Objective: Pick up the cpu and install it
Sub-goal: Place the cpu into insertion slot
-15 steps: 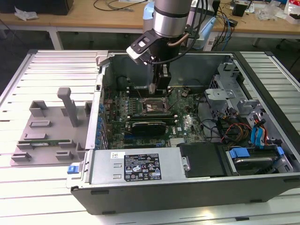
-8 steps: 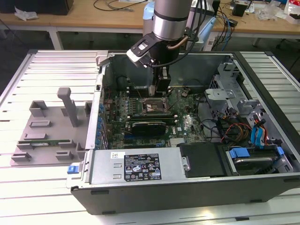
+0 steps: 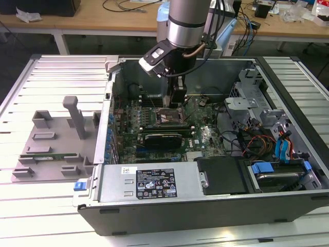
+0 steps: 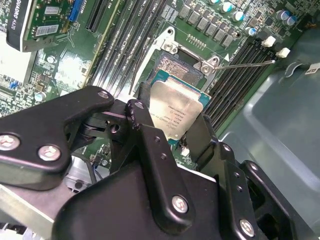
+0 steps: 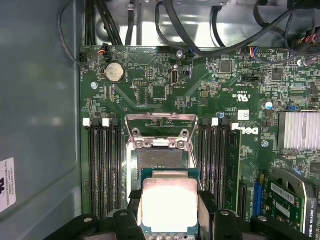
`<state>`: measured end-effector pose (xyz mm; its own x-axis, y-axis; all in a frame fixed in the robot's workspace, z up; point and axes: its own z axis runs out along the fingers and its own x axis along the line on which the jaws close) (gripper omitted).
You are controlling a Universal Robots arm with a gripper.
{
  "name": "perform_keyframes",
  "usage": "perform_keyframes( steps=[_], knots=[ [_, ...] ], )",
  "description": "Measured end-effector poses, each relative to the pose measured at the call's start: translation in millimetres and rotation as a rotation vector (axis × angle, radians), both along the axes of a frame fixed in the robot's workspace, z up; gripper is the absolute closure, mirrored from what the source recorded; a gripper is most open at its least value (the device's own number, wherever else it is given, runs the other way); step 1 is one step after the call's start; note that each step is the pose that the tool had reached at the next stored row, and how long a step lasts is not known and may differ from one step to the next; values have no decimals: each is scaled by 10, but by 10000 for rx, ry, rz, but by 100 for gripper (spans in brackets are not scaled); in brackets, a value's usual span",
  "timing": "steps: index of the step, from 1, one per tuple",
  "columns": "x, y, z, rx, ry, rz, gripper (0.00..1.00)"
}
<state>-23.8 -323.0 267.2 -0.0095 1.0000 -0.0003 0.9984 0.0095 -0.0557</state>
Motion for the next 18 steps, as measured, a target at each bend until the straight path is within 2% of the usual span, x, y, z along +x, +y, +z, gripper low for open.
perform_keyframes(
  steps=[2, 6, 8, 18],
  knots=[
    [0, 1, -19, -1, 1, -2, 47],
    [0, 34, -41, -3, 0, -1, 47],
    [0, 45, -83, -16, 1, 0, 47],
    [0, 45, -166, -17, 0, 0, 47]
  ],
)
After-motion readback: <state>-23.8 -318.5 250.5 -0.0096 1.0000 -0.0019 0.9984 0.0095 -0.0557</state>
